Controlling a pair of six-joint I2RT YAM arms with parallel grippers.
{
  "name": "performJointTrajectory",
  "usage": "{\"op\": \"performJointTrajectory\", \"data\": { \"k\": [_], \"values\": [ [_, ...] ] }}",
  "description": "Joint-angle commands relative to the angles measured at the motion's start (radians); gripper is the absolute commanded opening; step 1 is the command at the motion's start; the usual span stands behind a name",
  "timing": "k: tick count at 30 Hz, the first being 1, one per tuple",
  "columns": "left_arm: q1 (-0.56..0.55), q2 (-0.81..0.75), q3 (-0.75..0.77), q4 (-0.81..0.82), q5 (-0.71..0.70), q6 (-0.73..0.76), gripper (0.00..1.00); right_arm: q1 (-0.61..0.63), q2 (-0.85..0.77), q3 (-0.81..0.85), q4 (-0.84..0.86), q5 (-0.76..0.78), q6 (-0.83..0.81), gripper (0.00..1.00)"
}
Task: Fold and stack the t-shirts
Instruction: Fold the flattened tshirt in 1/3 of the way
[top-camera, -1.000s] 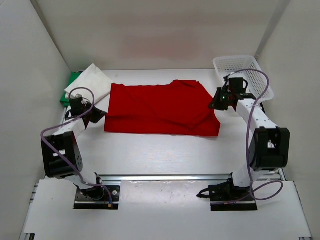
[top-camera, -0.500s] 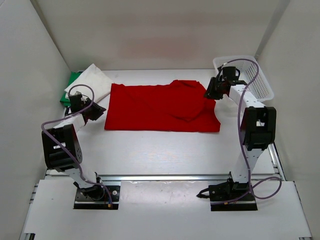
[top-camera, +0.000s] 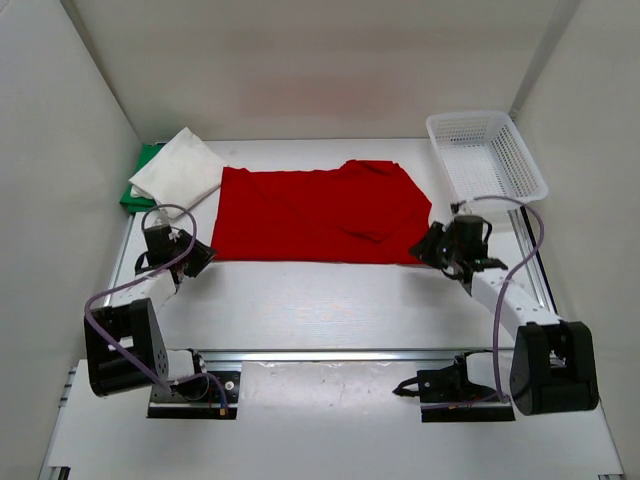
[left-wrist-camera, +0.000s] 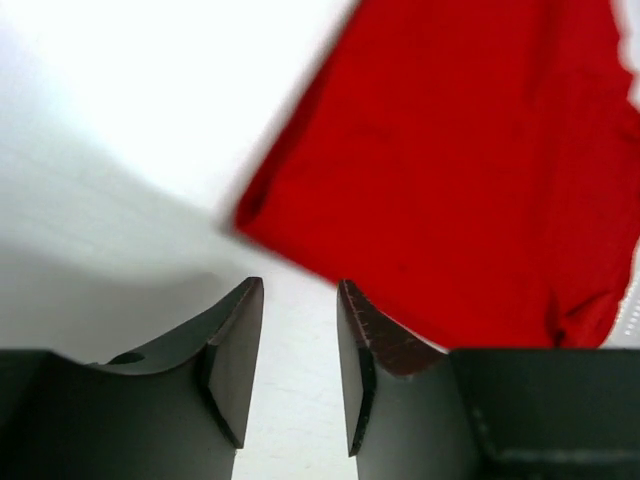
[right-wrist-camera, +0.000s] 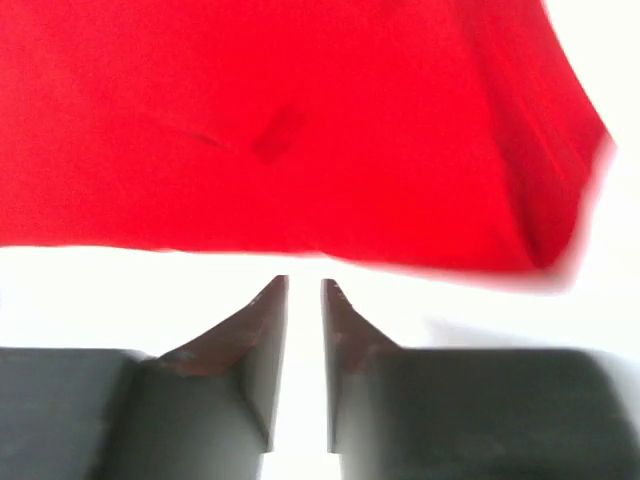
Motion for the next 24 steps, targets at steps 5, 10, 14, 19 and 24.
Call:
{"op": "performJointTrajectory", "data": {
  "k": [5,10,14,19,24],
  "values": [
    [-0.016,0.104,-0.027,0.086,0.019,-0.040,0.47,-0.139,-0.090,-0.229,0.147,0.060,0.058,0.46],
    [-0.027,0.171,0.008,0.118,0.017,-0.047,0.42,-0.213,0.019,-0.235,0.220,0.020,0.095,0.50],
    [-0.041,0.202,0.016,0.155,0.000,-0.069,0.27,-0.193,0.096,-0.160,0.254,0.055,0.096,0.45],
    [-0.087,0.271,0.100,0.110,-0.047,-0.073,0.03,-0.181,0.220,-0.079,0.256,0.017,0.115,0.00],
    [-0.056,0.224,0.070,0.079,-0.038,-0.061,0.00,-0.178,0.122,-0.178,0.265,0.019,0.171,0.00]
  ]
}}
